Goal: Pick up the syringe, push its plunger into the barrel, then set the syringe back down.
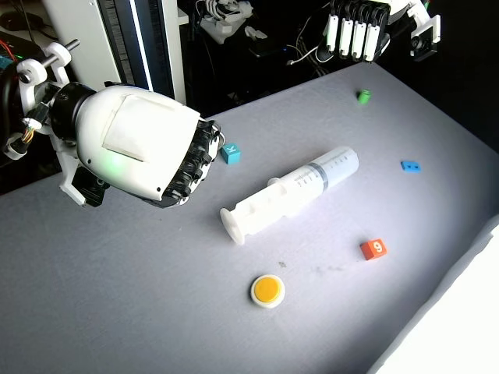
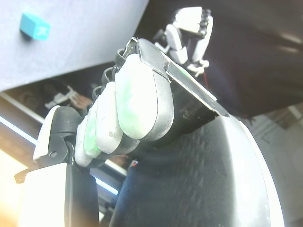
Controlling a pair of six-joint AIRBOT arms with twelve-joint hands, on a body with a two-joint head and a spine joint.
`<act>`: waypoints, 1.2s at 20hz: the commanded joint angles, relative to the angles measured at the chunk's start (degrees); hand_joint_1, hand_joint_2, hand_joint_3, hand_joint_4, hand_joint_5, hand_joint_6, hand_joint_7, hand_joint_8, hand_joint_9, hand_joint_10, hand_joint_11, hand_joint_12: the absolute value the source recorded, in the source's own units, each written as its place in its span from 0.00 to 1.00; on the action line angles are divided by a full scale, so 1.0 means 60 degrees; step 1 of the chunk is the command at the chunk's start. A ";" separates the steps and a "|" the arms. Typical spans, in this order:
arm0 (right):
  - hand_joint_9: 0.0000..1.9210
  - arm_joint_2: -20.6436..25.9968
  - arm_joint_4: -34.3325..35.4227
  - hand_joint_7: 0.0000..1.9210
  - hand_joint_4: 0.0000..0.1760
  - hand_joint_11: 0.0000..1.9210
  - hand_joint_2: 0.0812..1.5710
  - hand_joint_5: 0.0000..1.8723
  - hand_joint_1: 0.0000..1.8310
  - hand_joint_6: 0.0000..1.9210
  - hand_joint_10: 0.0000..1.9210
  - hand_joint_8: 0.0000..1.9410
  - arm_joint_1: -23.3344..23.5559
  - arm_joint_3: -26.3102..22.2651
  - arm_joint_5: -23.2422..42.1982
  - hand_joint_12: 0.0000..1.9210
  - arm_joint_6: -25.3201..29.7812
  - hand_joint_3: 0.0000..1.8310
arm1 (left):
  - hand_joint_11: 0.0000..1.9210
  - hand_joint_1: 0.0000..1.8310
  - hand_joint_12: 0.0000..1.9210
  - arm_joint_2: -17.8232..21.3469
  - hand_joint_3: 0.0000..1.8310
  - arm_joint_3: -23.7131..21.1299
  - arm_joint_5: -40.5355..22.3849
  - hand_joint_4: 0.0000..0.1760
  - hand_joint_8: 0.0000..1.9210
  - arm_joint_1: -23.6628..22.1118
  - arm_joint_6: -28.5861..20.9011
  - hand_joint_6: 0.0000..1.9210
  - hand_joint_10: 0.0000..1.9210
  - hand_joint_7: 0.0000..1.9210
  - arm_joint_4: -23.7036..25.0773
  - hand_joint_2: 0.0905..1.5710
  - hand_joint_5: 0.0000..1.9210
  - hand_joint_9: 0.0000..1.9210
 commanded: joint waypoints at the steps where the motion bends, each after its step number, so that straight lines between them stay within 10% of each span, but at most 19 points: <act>1: 0.00 0.0041 0.0079 0.00 0.00 0.00 0.78 0.00 0.00 0.00 0.00 0.00 0.0132 0.0020 0.1105 0.00 0.0098 0.02 | 0.00 0.00 0.00 0.0023 0.02 -0.0022 -0.0513 0.00 0.00 -0.0056 0.0012 0.00 0.00 0.00 -0.0900 0.69 0.00 0.00; 10: 0.00 0.0045 0.1111 0.00 0.00 0.01 0.77 0.01 0.00 0.00 0.00 0.00 0.0122 0.0019 0.1053 0.01 0.0101 0.01 | 0.00 0.00 0.00 0.0019 0.00 0.0108 -0.0356 0.00 0.00 0.0029 0.0205 0.00 0.00 0.00 -0.0796 0.67 0.00 0.00; 12: 0.00 0.0067 0.1892 0.00 0.00 0.01 0.77 0.01 0.00 0.00 0.00 0.00 0.0027 0.0014 0.1055 0.01 0.0144 0.00 | 0.00 0.43 0.00 0.0019 0.00 0.0128 -0.0363 0.00 0.00 0.0030 0.0234 0.00 0.00 0.00 -0.0796 0.52 0.00 0.00; 14: 0.00 0.0083 0.2596 0.00 0.00 0.00 0.73 0.00 0.00 0.00 0.00 0.00 -0.0134 0.0015 0.1154 0.00 0.0228 0.00 | 0.00 0.56 0.00 0.0018 0.00 0.0147 -0.0360 0.00 0.00 0.0047 0.0314 0.00 0.00 0.00 -0.0794 0.48 0.00 0.00; 15: 0.00 0.0084 0.2750 0.00 0.00 0.00 0.73 0.00 0.00 0.00 0.00 0.00 -0.0316 0.0015 0.1472 0.00 0.0399 0.00 | 0.00 0.62 0.16 0.0018 0.01 0.0163 -0.0363 0.00 0.00 0.0063 0.0461 0.00 0.00 0.00 -0.0840 0.49 0.00 0.00; 24: 0.00 0.0077 0.3340 0.00 0.00 0.00 0.73 0.00 0.00 0.00 0.00 0.00 -0.1191 -0.0143 0.3105 0.00 0.1364 0.00 | 0.00 0.68 0.22 0.0284 0.01 -0.0338 0.0860 0.00 0.00 0.0014 -0.0522 0.00 0.00 0.00 -0.0639 0.54 0.00 0.00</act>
